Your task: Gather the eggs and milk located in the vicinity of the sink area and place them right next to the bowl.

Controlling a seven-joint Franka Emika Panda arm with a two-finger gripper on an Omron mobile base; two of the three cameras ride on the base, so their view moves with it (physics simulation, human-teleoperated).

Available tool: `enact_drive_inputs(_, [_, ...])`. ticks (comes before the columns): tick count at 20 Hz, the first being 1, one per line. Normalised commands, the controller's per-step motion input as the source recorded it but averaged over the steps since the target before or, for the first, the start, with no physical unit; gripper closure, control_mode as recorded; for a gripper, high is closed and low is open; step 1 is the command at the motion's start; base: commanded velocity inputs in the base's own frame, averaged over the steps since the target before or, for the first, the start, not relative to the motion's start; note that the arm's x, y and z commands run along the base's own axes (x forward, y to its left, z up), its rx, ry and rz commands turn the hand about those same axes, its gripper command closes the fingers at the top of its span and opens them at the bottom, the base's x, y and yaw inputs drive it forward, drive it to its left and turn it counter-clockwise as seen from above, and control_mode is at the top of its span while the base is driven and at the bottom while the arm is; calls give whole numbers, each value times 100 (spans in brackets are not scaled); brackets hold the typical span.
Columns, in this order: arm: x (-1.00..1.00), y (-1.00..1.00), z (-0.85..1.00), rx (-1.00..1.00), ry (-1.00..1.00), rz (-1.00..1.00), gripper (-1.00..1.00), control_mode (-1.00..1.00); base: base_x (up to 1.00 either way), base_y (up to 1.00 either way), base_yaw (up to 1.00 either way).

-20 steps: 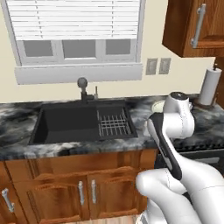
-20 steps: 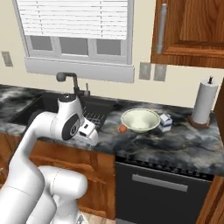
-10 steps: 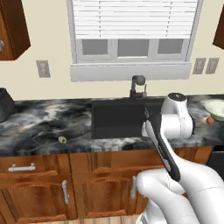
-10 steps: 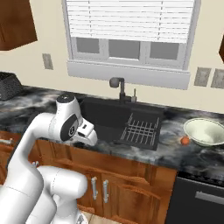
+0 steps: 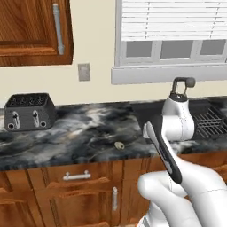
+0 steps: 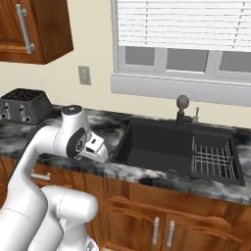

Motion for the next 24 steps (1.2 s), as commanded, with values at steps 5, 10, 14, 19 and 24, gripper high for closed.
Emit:
enact_drive_inputs(5, [0, 0, 0, 0, 0, 0, -100, 100, 100, 71, -33])
enact_drive_inputs(10, [0, 0, 0, 0, 0, 0, -100, 100, 32, 34, -14])
enact_drive_inputs(14, [0, 0, 0, 0, 0, 0, -100, 100, 0, 0, 0])
enact_drive_inputs(19, [0, 0, 0, 0, 0, 0, -100, 100, 0, 0, 0])
enact_drive_inputs(24, [0, 0, 0, 0, 0, 0, -100, 100, 0, 0, 0])
